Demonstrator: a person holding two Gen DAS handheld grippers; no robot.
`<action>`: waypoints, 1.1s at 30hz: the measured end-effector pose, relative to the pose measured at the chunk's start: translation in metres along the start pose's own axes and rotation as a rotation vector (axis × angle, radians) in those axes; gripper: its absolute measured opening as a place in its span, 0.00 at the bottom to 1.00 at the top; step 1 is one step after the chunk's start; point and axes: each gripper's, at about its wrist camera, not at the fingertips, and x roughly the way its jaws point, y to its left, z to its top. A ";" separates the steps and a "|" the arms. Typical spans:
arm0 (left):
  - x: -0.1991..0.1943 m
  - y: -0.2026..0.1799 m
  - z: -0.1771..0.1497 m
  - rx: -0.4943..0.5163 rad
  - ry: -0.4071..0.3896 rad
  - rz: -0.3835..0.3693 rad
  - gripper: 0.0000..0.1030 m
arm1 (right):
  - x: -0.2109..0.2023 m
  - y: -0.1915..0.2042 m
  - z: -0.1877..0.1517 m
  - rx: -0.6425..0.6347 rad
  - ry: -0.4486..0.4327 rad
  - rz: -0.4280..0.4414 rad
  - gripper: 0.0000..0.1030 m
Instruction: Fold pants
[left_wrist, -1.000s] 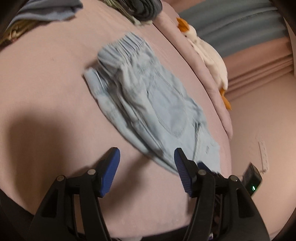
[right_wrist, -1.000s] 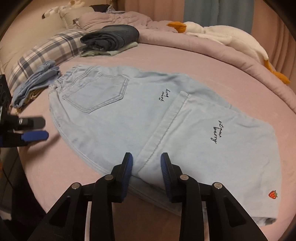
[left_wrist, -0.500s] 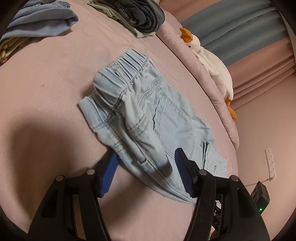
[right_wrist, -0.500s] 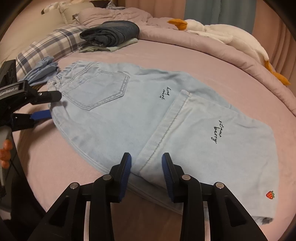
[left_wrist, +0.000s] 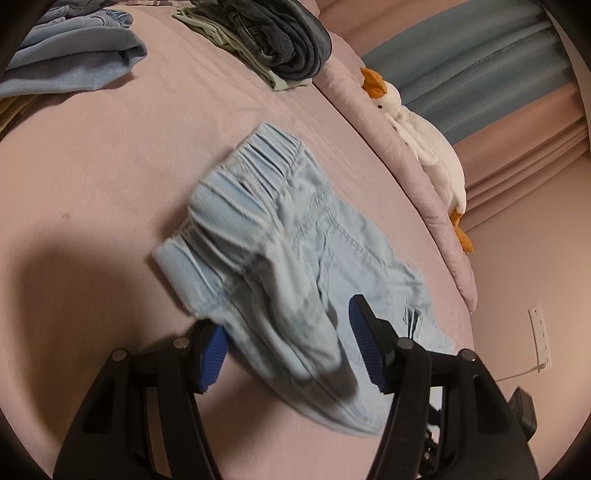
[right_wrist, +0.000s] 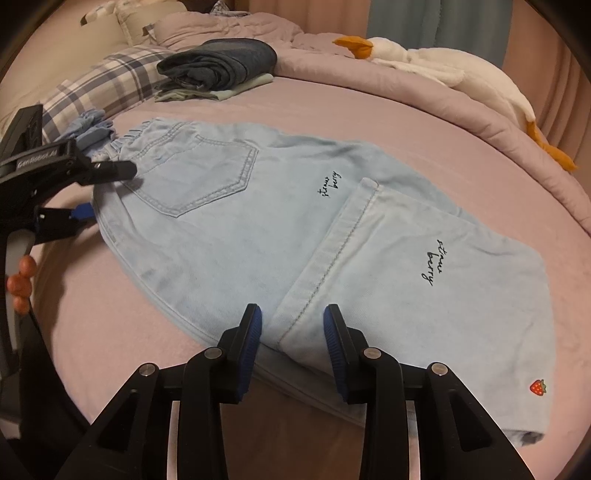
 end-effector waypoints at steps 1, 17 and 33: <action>0.002 0.001 0.003 -0.007 -0.001 -0.003 0.60 | 0.000 0.001 0.000 0.001 0.001 -0.002 0.34; 0.004 0.008 0.018 0.013 -0.004 0.014 0.34 | 0.001 0.006 0.010 0.033 0.038 -0.021 0.35; -0.004 -0.028 0.013 0.334 -0.060 0.087 0.24 | 0.041 0.000 0.090 0.191 0.017 0.070 0.36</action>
